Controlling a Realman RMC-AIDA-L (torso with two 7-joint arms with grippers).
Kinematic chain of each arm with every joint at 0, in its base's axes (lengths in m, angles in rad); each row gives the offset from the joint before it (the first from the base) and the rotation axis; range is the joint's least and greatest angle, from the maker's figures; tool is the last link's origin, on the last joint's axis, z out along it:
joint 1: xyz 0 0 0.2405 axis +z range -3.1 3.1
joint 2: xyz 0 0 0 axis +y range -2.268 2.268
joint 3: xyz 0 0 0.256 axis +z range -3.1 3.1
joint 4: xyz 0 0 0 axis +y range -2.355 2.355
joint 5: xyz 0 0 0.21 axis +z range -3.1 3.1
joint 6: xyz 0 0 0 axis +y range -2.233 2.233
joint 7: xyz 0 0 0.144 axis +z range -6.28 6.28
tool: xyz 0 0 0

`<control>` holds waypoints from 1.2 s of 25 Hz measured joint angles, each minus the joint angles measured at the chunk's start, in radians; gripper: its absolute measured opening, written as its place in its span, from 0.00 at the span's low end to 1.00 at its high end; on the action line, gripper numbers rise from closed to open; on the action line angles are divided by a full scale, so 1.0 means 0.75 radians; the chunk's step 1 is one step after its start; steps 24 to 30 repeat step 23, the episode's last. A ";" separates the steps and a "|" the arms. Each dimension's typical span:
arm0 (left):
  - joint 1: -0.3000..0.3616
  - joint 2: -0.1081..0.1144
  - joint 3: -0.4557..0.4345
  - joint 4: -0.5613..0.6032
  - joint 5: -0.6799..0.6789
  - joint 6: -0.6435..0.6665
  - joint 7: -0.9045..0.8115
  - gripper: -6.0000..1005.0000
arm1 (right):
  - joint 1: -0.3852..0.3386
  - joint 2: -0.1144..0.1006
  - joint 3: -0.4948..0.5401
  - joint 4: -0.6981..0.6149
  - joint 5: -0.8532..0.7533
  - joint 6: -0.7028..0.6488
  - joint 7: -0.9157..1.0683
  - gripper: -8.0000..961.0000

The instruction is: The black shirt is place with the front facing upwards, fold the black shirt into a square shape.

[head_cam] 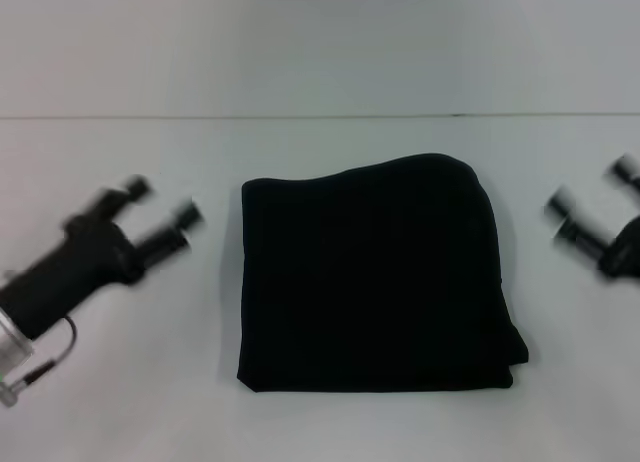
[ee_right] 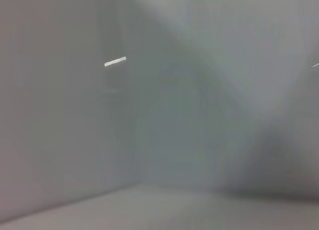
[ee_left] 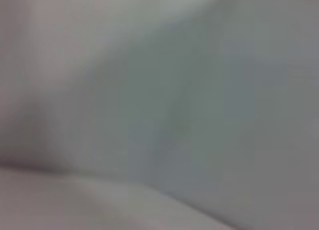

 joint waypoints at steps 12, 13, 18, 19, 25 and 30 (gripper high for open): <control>-0.043 0.088 0.322 0.368 0.514 0.131 -0.372 0.93 | -0.048 0.002 -0.244 -0.429 -0.757 -0.139 0.429 0.98; -0.044 0.088 0.324 0.370 0.516 0.125 -0.372 0.93 | -0.048 0.002 -0.244 -0.429 -0.757 -0.139 0.429 0.98; -0.044 0.087 0.331 0.370 0.549 0.108 -0.376 0.93 | -0.039 0.002 -0.244 -0.425 -0.760 -0.130 0.421 0.98; -0.044 0.087 0.331 0.369 0.554 0.106 -0.376 0.93 | -0.036 0.002 -0.244 -0.426 -0.760 -0.130 0.421 0.98; -0.039 0.087 0.332 0.369 0.558 0.105 -0.378 0.93 | -0.034 0.002 -0.239 -0.427 -0.756 -0.130 0.421 0.98; -0.039 0.087 0.332 0.369 0.558 0.105 -0.378 0.93 | -0.034 0.002 -0.239 -0.427 -0.756 -0.130 0.421 0.98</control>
